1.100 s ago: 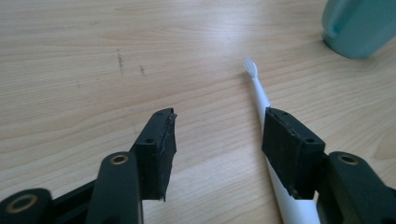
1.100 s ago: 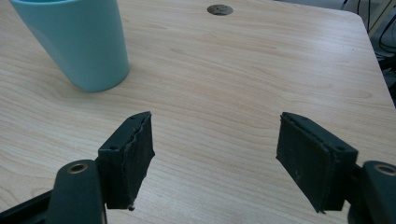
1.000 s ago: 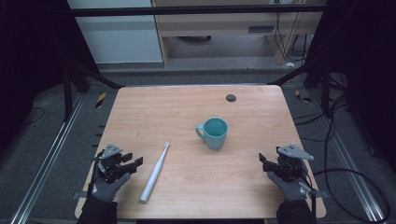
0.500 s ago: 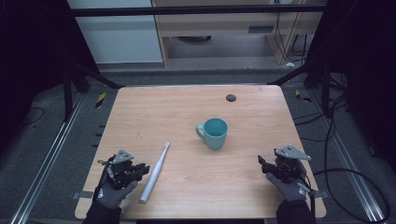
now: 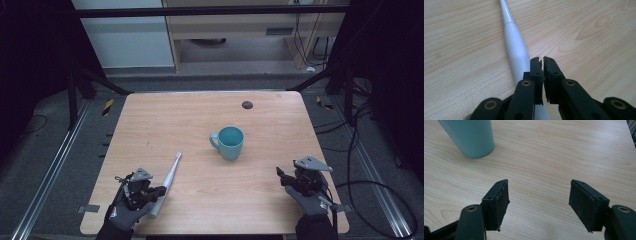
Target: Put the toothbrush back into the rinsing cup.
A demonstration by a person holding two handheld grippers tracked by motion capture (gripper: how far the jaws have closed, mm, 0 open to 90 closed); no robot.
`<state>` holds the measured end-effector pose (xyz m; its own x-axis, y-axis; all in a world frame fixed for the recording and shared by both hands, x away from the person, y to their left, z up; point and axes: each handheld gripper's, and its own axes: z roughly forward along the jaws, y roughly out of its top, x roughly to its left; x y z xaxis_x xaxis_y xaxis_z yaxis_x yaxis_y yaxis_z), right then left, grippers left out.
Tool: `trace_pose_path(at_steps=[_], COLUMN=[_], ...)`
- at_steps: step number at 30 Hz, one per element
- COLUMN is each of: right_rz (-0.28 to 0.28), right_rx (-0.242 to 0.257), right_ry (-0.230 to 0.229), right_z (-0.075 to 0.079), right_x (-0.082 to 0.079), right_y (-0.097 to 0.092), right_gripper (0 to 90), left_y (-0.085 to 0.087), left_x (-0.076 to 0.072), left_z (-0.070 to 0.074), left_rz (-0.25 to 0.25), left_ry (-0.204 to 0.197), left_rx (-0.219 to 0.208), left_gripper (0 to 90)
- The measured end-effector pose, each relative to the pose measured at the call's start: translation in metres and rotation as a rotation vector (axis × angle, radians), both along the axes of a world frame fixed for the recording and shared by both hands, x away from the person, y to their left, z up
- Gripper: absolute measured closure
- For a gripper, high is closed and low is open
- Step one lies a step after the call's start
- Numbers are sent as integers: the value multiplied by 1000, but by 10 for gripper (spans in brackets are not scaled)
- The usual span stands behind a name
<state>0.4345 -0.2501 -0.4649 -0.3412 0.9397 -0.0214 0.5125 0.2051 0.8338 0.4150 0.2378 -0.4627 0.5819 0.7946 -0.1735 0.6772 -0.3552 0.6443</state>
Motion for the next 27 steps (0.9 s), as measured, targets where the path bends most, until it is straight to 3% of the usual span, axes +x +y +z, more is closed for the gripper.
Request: trace_pose_path(at_steps=[11, 27], right_rz=[0, 4], right_rx=[0, -9], right_ry=[10, 11], right_z=[0, -2], right_x=[0, 1], right_y=[0, 0], right_gripper=[321, 321], left_y=[-4, -4], left_x=[0, -4], left_z=[-7, -10], left_rz=[-30, -41], left_ry=[42, 60], left_rx=[28, 31], left_gripper=[867, 861])
